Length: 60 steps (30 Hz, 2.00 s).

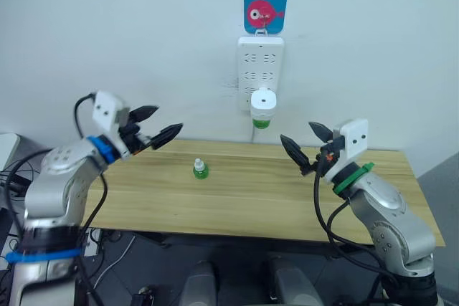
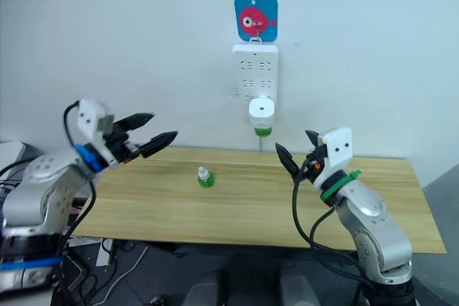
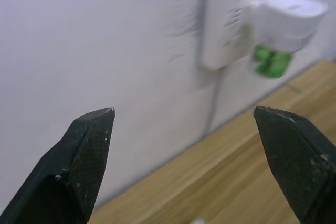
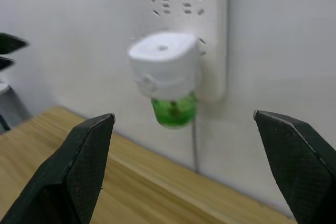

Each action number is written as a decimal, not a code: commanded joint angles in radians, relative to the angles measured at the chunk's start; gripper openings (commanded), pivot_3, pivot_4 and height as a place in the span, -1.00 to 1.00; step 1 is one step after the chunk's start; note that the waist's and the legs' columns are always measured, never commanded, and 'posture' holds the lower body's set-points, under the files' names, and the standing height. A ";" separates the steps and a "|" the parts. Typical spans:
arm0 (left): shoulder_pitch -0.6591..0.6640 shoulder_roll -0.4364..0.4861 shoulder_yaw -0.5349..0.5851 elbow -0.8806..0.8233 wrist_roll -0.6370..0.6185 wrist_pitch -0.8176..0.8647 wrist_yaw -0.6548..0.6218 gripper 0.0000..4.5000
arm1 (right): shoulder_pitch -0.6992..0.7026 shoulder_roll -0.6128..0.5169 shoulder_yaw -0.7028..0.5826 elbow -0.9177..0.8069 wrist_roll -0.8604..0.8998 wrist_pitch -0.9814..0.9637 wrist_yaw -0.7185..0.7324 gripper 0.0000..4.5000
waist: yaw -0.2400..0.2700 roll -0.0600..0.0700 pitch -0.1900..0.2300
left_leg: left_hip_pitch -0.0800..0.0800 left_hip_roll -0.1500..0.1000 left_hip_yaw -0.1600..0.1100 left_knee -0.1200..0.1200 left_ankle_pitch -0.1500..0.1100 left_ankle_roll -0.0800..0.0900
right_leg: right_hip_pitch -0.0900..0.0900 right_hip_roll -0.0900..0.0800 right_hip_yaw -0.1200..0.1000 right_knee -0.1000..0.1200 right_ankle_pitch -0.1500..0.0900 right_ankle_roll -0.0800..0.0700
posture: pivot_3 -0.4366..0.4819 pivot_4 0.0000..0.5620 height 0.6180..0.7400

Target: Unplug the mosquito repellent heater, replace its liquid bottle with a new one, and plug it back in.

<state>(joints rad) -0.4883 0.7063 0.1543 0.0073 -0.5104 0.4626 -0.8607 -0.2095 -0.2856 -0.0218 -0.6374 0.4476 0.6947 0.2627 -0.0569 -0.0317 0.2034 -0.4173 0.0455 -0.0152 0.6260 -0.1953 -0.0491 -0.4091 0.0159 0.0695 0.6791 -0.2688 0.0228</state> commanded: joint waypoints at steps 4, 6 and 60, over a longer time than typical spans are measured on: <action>-0.271 -0.076 -0.129 0.269 0.084 -0.107 -0.145 0.92 | -0.060 0.039 0.018 -0.102 0.023 0.078 -0.076 0.99 | -0.015 -0.001 0.007 | -0.003 0.000 -0.001 -0.001 0.000 0.000 | -0.004 0.001 -0.001 0.000 0.000 0.000 | -0.40 -0.17 1.00; -0.353 -0.109 -0.157 0.383 0.126 -0.173 -0.179 0.74 | -0.065 0.044 0.023 -0.108 0.016 0.085 -0.090 1.00 | -0.023 -0.001 0.008 | -0.008 0.000 -0.002 -0.001 0.000 0.000 | -0.007 0.001 -0.002 0.000 0.000 0.000 | -0.43 -0.17 1.00; -0.711 -0.326 -0.100 1.012 0.317 -0.532 -0.369 -0.40 | -0.359 0.223 0.176 0.213 -0.269 0.067 -0.299 1.00 | -0.087 -0.002 0.047 | -0.017 -0.001 -0.005 0.003 0.001 0.001 | -0.013 0.000 -0.003 0.000 0.002 0.007 | -0.52 -0.08 1.00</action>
<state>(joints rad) -1.2068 0.3726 0.0561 1.0548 -0.1990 -0.0673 -1.2163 -0.5473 -0.0681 0.1615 -0.4102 0.1994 0.7940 -0.0294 -0.1441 -0.0337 0.2507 -0.4348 0.0445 -0.0203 0.6288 -0.1948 -0.0486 -0.4224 0.0164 0.0660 0.6795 -0.2664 0.0299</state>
